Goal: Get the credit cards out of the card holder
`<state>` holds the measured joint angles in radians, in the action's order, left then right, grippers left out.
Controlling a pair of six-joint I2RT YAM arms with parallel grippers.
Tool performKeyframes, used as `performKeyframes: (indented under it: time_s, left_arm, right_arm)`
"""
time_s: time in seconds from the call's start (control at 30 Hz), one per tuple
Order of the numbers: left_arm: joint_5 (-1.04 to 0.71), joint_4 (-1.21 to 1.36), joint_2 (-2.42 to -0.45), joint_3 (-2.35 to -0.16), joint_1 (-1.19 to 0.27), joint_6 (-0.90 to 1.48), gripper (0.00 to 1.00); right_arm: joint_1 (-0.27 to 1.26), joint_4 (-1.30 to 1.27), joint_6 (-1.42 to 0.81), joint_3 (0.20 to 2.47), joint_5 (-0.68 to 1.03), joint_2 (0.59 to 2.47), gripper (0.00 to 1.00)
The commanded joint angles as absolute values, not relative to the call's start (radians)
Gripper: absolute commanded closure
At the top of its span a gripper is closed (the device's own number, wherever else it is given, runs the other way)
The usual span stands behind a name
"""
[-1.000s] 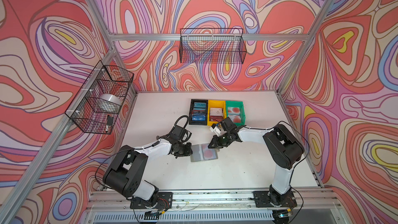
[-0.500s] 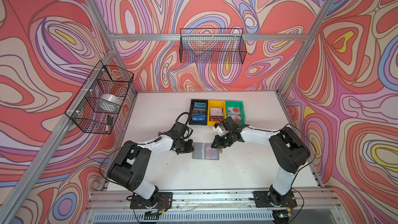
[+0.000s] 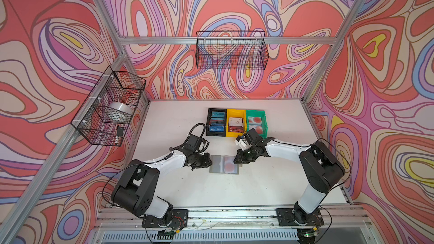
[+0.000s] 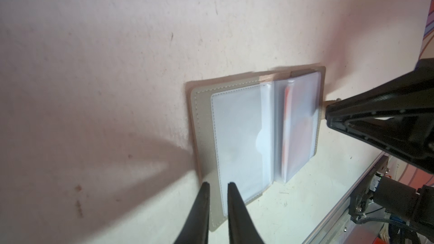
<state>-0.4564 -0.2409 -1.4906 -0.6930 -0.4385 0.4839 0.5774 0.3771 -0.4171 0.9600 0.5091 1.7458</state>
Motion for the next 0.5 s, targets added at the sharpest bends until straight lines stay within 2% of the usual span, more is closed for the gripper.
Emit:
performKeyframes:
  time_s: [0.0,0.47]
  left_arm:
    - [-0.474,-0.198,-1.511,-0.683,-0.436,0.502,0.82]
    - [-0.476,-0.192,-1.537,-0.677,-0.437,0.501,0.82]
  right_arm:
    - [0.580,0.369,-0.419,0.941,0.496,1.766,0.87]
    - [0.581,0.299,-0.440,0.954,0.560,1.841,0.87]
